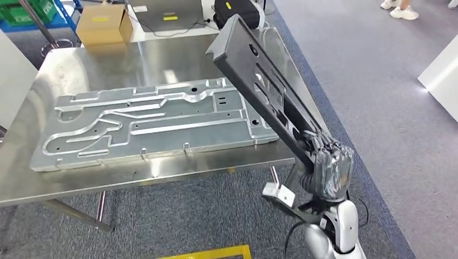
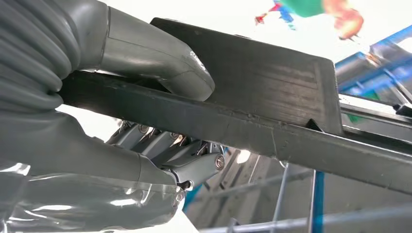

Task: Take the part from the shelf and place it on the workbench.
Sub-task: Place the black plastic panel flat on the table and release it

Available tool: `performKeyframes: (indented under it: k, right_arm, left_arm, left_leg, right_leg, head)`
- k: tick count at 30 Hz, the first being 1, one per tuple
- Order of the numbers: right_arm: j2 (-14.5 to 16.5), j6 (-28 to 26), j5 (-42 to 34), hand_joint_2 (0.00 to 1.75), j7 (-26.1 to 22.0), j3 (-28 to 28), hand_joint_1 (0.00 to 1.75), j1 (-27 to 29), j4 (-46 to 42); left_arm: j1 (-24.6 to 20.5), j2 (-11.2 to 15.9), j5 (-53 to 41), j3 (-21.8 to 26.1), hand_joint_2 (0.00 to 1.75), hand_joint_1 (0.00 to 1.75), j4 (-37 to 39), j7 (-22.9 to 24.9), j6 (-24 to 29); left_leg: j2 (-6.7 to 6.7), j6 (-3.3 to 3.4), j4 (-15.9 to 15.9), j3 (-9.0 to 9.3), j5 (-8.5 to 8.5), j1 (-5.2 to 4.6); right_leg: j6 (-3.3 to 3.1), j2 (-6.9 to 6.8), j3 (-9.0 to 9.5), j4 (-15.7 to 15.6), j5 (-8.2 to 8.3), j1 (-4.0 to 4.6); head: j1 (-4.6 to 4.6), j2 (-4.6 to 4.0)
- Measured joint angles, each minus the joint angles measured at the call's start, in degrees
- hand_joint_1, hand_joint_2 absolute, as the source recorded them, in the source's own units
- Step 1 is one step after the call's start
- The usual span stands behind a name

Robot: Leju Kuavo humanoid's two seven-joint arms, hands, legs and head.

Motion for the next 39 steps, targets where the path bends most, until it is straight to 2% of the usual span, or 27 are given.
performKeyframes:
  k: [3, 4, 6, 8, 9, 10, 11, 12, 14, 15, 16, 19, 21, 23, 24, 25, 26, 28, 29, 30, 33, 35, 36, 38, 39]
  right_arm:
    - [-2.54, 0.9, 5.47, 1.75, 3.98, -1.67, 1.75, -3.06, 6.32]
    - [-3.49, 0.97, 6.02, 1.75, 4.75, -2.19, 1.75, -4.02, 8.35]
    - [-5.38, 1.01, 6.43, 1.75, 5.81, -3.27, 1.75, -6.46, 12.72]
    - [-7.39, 0.96, 6.62, 1.75, 6.55, -4.42, 1.75, -10.1, 19.0]
    - [-8.53, 0.91, 6.83, 1.75, 6.97, -5.07, 1.75, -12.22, 22.82]
    - [-9.77, 0.85, 7.1, 1.75, 7.33, -5.78, 1.75, -14.36, 26.66]
    - [-11.07, 0.79, 7.47, 1.75, 7.6, -6.48, 1.75, -16.75, 30.59]
    - [-12.33, 0.76, 7.9, 1.75, 7.76, -7.06, 1.75, -19.35, 34.45]
    - [-14.75, 1.31, 8.89, 1.75, 7.73, -7.65, 1.75, -25.58, 42.16]
    - [-15.8, 2.07, 9.42, 1.75, 7.72, -7.72, 1.75, -28.76, 45.69]
    - [-16.83, 3.14, 9.95, 1.75, 7.77, -7.73, 1.75, -31.98, 49.22]
    - [-19.18, 6.83, 11.52, 1.75, 8.4, -7.71, 1.75, -39.9, 57.47]
    - [-19.98, 10.25, 13.02, 1.75, 9.39, -7.41, 1.75, -44.66, 61.53]
    - [-20.69, 14.09, 14.72, 1.75, 10.51, -6.45, 1.75, -49.19, 65.31]
    - [-21.04, 15.73, 15.33, 1.75, 10.93, -5.77, 1.75, -51.1, 66.88]
    - [-21.35, 17.03, 15.7, 1.75, 11.28, -5.0, 1.75, -52.79, 68.1]
    - [-21.58, 18.14, 15.9, 1.75, 11.62, -4.13, 1.75, -54.4, 69.12]
    - [-21.84, 19.82, 16.07, 1.75, 12.31, -2.28, 1.75, -57.45, 70.62]
    - [-21.96, 20.52, 16.1, 1.75, 12.6, -1.37, 1.75, -58.92, 71.25]
    - [-22.07, 21.21, 16.12, 1.75, 12.78, -0.51, 1.75, -60.35, 71.81]
    - [-22.36, 23.04, 16.13, 1.75, 12.77, 2.12, 1.75, -63.96, 73.11]
    - [-22.32, 24.21, 16.13, 1.75, 12.6, 4.22, 1.75, -66.06, 73.63]
    - [-22.18, 24.85, 16.13, 1.75, 12.57, 5.25, 1.75, -67.19, 73.9]
    - [-21.67, 25.98, 16.13, 1.75, 12.61, 6.99, 1.75, -69.12, 74.52]
    - [-21.24, 26.38, 16.13, 1.75, 12.63, 7.79, 1.75, -69.8, 74.87]
  left_arm:
    - [0.09, -0.43, 0.09, 0.11, 1.75, 0.0, 0.0, 0.03, -0.49]
    - [0.11, -0.58, 0.1, 0.15, 1.75, 0.0, 0.0, 0.08, -0.52]
    - [0.18, -0.81, 0.06, 0.25, 1.75, 0.0, 0.0, 0.25, -0.56]
    - [0.28, -0.96, -0.05, 0.34, 1.75, 0.0, 0.0, 0.5, -0.62]
    - [0.31, -1.03, -0.13, 0.4, 1.75, 0.0, 0.0, 0.62, -0.66]
    - [0.32, -1.08, -0.2, 0.45, 1.75, 0.0, 0.0, 0.71, -0.69]
    - [0.34, -1.14, -0.26, 0.51, 1.75, 0.0, 0.0, 0.76, -0.72]
    - [0.35, -1.2, -0.31, 0.57, 1.75, 0.0, 0.0, 0.81, -0.73]
    - [0.38, -1.26, -0.46, 0.64, 1.75, 0.0, 0.0, 0.99, -0.77]
    - [0.4, -1.26, -0.58, 0.66, 1.75, 0.0, 0.0, 1.11, -0.79]
    - [0.43, -1.26, -0.67, 0.67, 1.75, 0.0, 0.0, 1.22, -0.8]
    - [0.47, -1.24, -0.84, 0.74, 1.75, 0.0, 0.0, 1.46, -0.89]
    - [0.34, -1.23, -1.02, 0.77, 1.75, 0.0, 0.0, 1.78, -1.15]
    - [-0.11, -1.23, -1.24, 0.78, 1.75, 0.0, -0.01, 2.22, -1.45]
    - [-0.35, -1.24, -1.32, 0.78, 1.75, 0.0, -0.02, 2.41, -1.49]
    - [-0.51, -1.28, -1.37, 0.78, 1.75, 0.0, -0.03, 2.55, -1.48]
    - [-0.57, -1.33, -1.45, 0.78, 1.75, 0.0, -0.04, 2.68, -1.43]
    - [-0.41, -1.44, -1.71, 0.77, 1.75, 0.0, -0.04, 3.0, -1.33]
    - [-0.28, -1.46, -1.85, 0.77, 1.75, 0.0, -0.03, 3.17, -1.32]
    - [-0.15, -1.48, -1.97, 0.76, 1.75, 0.0, -0.03, 3.32, -1.33]
    - [-0.1, -1.61, -2.26, 0.73, 1.75, 0.0, -0.03, 3.6, -1.41]
    - [-0.13, -1.73, -2.46, 0.68, 1.75, 0.0, -0.04, 3.69, -1.45]
    - [-0.15, -1.78, -2.55, 0.66, 1.75, 0.0, -0.04, 3.71, -1.45]
    - [-0.15, -1.82, -2.67, 0.64, 1.75, 0.0, -0.04, 3.74, -1.46]
    - [-0.14, -1.84, -2.7, 0.63, 1.75, 0.0, -0.04, 3.74, -1.46]
  left_leg:
    - [-0.32, 0.91, -1.04, 0.17, 0.2, -0.04]
    - [-0.41, 1.23, -1.39, 0.33, 0.44, 0.07]
    - [-0.43, 1.64, -1.87, 0.6, 0.74, 0.19]
    - [-0.35, 1.83, -1.81, 0.55, 0.73, 0.02]
    - [-0.34, 1.9, -1.73, 0.53, 0.7, -0.05]
    - [-0.42, 1.99, -1.61, 0.5, 0.65, -0.09]
    - [-0.54, 2.02, -1.44, 0.49, 0.57, -0.1]
    - [-0.66, 1.98, -1.22, 0.47, 0.45, -0.12]
    - [-0.78, 1.69, -0.63, 0.12, 0.14, -0.46]
    - [-0.79, 1.51, -0.41, -0.11, 0.05, -0.64]
    - [-0.8, 1.35, -0.33, -0.32, 0.03, -0.81]
    - [-0.84, 0.72, 0.3, -0.78, -0.52, -0.96]
    - [-0.8, 0.16, 4.66, -2.65, -3.05, -0.98]
    - [-0.78, -0.16, 12.28, -6.19, -6.3, -0.94]
    - [-0.78, -0.19, 15.21, -7.64, -7.04, -0.95]
    - [-0.77, -0.12, 16.16, -8.22, -6.65, -0.96]
    - [-0.78, 0.07, 14.9, -7.78, -5.17, -0.97]
    - [-0.8, 0.86, 7.91, -4.91, -0.73, -1.11]
    - [-0.81, 1.27, 4.58, -3.55, 0.85, -1.26]
    - [-0.8, 1.62, 2.18, -2.57, 1.53, -1.39]
    - [-0.87, 2.18, -0.29, -1.62, 1.04, -1.51]
    - [-0.92, 2.62, -1.16, -1.14, 1.28, -1.29]
    - [-0.92, 2.84, -1.49, -0.89, 1.4, -1.15]
    - [-0.93, 3.06, -1.58, -0.69, 1.37, -1.06]
    - [-0.94, 3.09, -1.54, -0.61, 1.29, -1.05]
  right_leg:
    - [1.26, -0.26, -0.09, -0.22, 0.16, -0.11]
    - [1.63, -0.34, -0.24, 0.3, -0.25, -0.17]
    - [2.17, -0.39, -2.24, 4.53, -2.64, -0.33]
    - [2.54, -0.41, -6.04, 11.6, -5.43, -0.39]
    - [2.64, -0.42, -7.4, 13.92, -5.75, -0.42]
    - [2.68, -0.43, -7.79, 14.23, -4.98, -0.44]
    - [2.65, -0.43, -7.05, 12.26, -3.22, -0.45]
    - [2.57, -0.44, -5.57, 8.82, -1.05, -0.45]
    - [2.19, -0.4, -2.88, 2.48, 1.57, -0.3]
    - [1.96, -0.37, -2.4, 1.01, 1.89, -0.24]
    - [1.69, -0.35, -2.4, 0.6, 1.69, -0.16]
    - [0.91, -0.53, -2.52, 0.37, 1.8, -0.62]
    - [0.34, -0.61, -2.39, 0.21, 1.86, -0.85]
    - [0.0, -0.61, -2.36, 0.24, 1.79, -0.75]
    - [-0.05, -0.62, -2.32, 0.25, 1.73, -0.67]
    - [-0.09, -0.6, -2.23, 0.27, 1.65, -0.57]
    - [-0.1, -0.53, -2.07, 0.28, 1.55, -0.46]
    - [-0.04, -0.33, -1.68, 0.28, 1.27, -0.28]
    - [0.06, -0.22, -1.62, 0.31, 1.17, -0.17]
    - [0.23, -0.16, -1.72, 0.33, 1.14, -0.14]
    - [1.02, -0.1, -2.17, 0.25, 1.33, -0.18]
    - [1.61, -0.17, -2.66, 1.45, 0.41, -0.28]
    - [1.89, -0.21, -3.63, 3.64, -0.82, -0.33]
    - [2.32, -0.28, -7.25, 10.87, -3.95, -0.5]
    - [2.54, -0.28, -9.07, 14.18, -4.85, -0.58]
  head:
    - [0.01, 0.0]
    - [0.03, 0.0]
    - [0.1, 0.0]
    - [0.15, 0.0]
    - [0.14, 0.0]
    - [0.15, 0.0]
    - [0.16, 0.0]
    - [0.17, 0.0]
    - [0.16, 0.0]
    - [0.11, 0.0]
    - [0.08, 0.0]
    - [-0.01, 0.0]
    - [-0.35, 0.0]
    - [-0.65, 0.0]
    - [-0.67, 0.0]
    - [-0.68, 0.0]
    - [-0.68, 0.0]
    - [-0.68, 0.0]
    - [-0.67, 0.0]
    - [-0.71, 0.0]
    - [-0.8, 0.0]
    - [-0.7, 0.0]
    - [-0.61, 0.0]
    - [-0.43, 0.0]
    - [-0.4, 0.0]
